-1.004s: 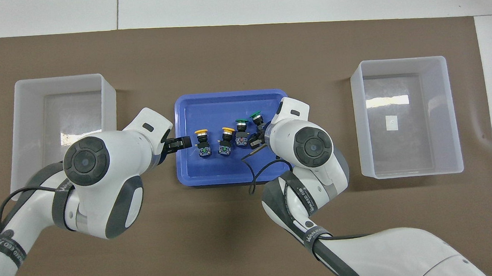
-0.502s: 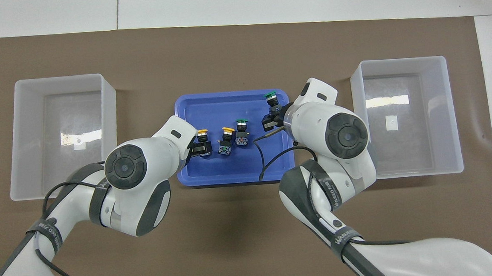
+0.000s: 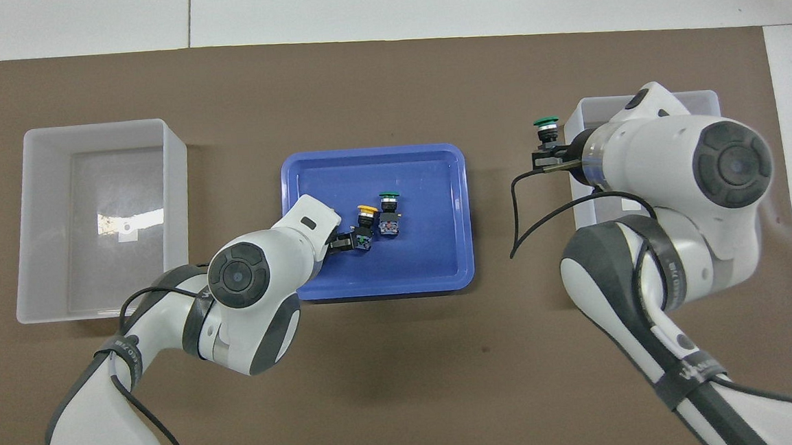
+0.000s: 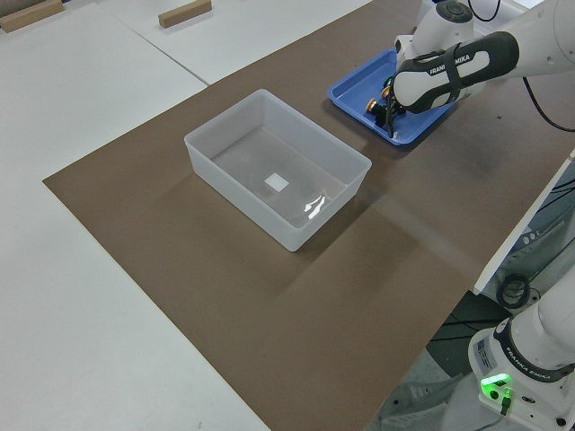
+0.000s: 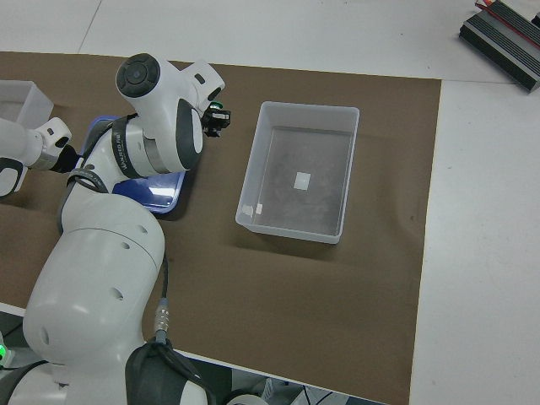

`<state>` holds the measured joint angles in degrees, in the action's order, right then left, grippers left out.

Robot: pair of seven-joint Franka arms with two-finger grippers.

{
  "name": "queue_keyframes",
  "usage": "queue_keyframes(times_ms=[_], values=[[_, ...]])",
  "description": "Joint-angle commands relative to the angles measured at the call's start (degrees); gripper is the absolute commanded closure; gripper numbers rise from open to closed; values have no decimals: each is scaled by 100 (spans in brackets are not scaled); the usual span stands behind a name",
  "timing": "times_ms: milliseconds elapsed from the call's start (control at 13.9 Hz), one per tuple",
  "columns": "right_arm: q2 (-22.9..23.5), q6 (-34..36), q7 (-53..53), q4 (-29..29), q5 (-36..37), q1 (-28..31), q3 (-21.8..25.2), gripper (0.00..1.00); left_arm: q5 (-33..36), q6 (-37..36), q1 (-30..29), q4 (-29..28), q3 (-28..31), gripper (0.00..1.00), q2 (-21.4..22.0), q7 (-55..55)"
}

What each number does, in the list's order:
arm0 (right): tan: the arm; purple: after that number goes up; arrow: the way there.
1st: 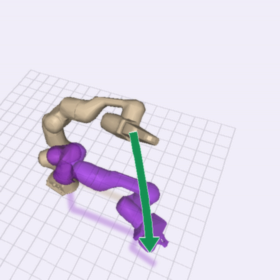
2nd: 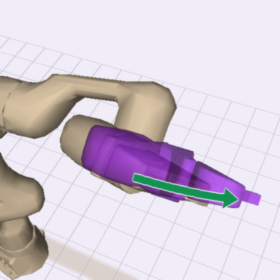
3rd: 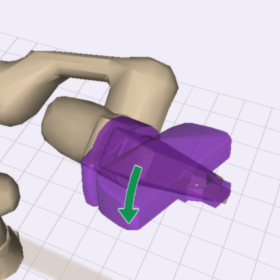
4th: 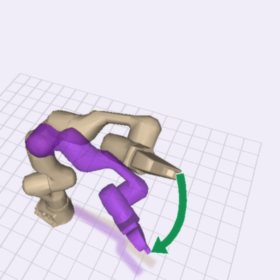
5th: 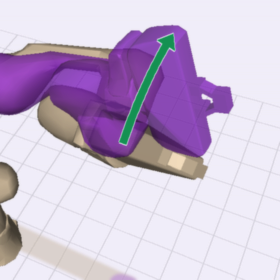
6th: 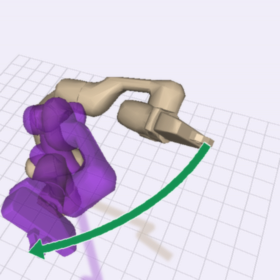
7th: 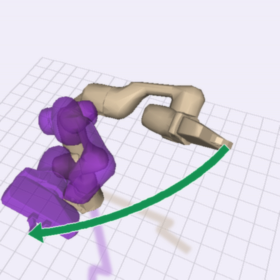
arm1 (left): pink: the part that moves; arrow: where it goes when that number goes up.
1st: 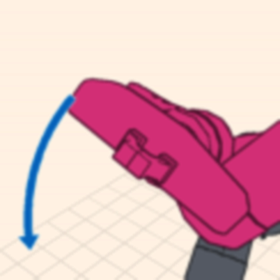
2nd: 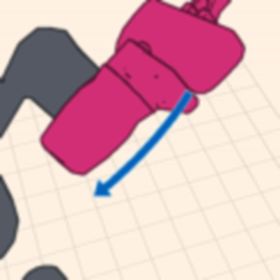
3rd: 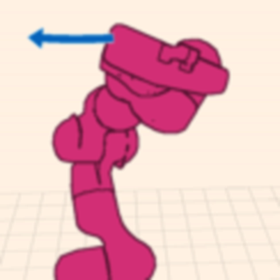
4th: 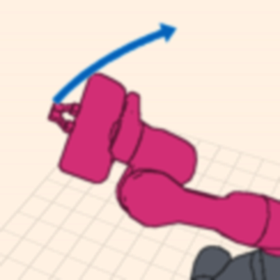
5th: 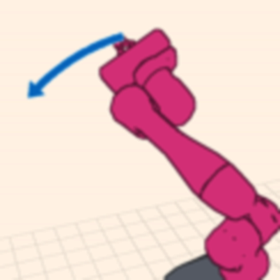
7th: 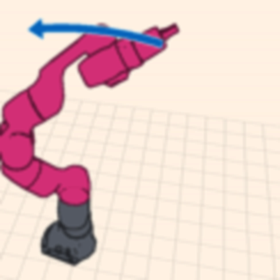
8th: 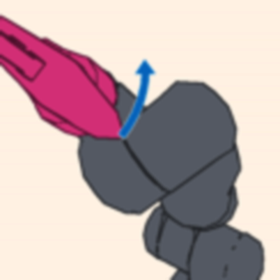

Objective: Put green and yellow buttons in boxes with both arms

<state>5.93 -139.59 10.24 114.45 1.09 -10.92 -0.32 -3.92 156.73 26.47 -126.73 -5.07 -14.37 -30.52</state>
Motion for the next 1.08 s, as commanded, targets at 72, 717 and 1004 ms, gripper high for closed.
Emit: queue_keyframes(times_ms=[72,717,1004], values=[[-215,28,-258,271,-39,738,-73,100,-73,182,78,-36,94,40,-31,-41],[557,-252,-391,165,-47,1514,-73,100,-65,87,25,95,103,100,-66,2],[927,-411,-382,113,-47,1540,-73,100,-65,-527,-45,569,147,100,-22,-15]])
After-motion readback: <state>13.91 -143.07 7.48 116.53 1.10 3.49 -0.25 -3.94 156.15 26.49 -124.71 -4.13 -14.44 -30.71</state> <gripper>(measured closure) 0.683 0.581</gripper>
